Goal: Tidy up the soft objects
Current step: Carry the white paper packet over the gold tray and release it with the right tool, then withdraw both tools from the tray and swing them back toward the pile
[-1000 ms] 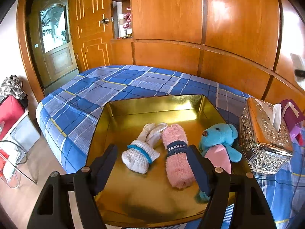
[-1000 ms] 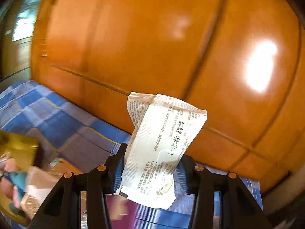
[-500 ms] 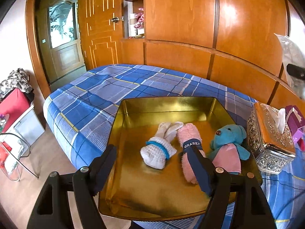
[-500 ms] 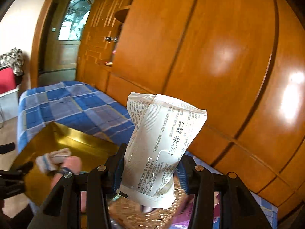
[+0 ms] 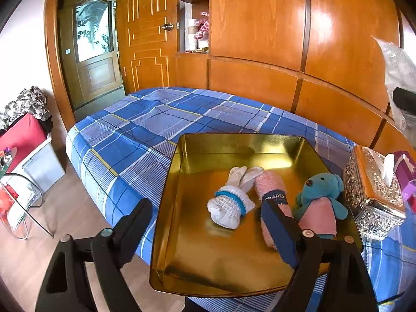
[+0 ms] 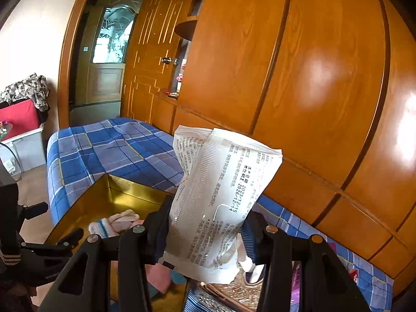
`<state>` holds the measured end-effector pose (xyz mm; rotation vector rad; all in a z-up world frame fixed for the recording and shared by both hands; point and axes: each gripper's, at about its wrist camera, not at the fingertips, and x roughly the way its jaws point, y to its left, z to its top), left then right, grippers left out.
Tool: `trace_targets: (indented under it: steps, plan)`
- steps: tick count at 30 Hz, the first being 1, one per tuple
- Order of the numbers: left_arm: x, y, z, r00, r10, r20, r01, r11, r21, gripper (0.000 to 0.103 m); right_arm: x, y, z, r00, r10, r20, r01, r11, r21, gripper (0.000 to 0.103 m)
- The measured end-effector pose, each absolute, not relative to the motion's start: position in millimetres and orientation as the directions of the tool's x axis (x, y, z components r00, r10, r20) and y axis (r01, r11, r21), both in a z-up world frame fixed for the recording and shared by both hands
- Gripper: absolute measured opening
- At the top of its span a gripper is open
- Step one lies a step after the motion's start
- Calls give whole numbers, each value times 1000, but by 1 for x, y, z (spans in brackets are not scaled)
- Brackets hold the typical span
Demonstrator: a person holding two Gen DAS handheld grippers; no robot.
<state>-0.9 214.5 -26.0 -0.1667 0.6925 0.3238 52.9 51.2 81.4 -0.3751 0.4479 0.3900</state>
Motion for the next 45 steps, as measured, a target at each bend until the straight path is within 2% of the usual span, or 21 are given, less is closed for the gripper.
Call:
trace_targets:
  steps: [8, 16, 23, 34, 39, 45]
  plan:
    - [-9, 231, -20, 729, 264, -631, -393, 917, -70, 93, 38, 81, 66, 803, 313, -507, -496, 823, -278, 47]
    - [-23, 253, -12, 734, 289, -614, -443, 890, -111, 96, 34, 118, 18, 729, 333, -598, -577, 768, -276, 47]
    - [-28, 261, -10, 742, 271, -613, -446, 883, -149, 97, 48, 134, -31, 640, 336, -690, -617, 761, -201, 47]
    - [-21, 243, -19, 744, 227, -628, -388, 912, -130, 97, 86, 102, -67, 603, 193, -774, -491, 854, -170, 49]
    - [-18, 234, -22, 742, 212, -636, -363, 924, -116, 97, 81, 91, -63, 612, 222, -759, -488, 861, -142, 60]
    - [-18, 232, -20, 746, 216, -630, -361, 926, -108, 97, 72, 85, -37, 670, 241, -702, -463, 875, -142, 60]
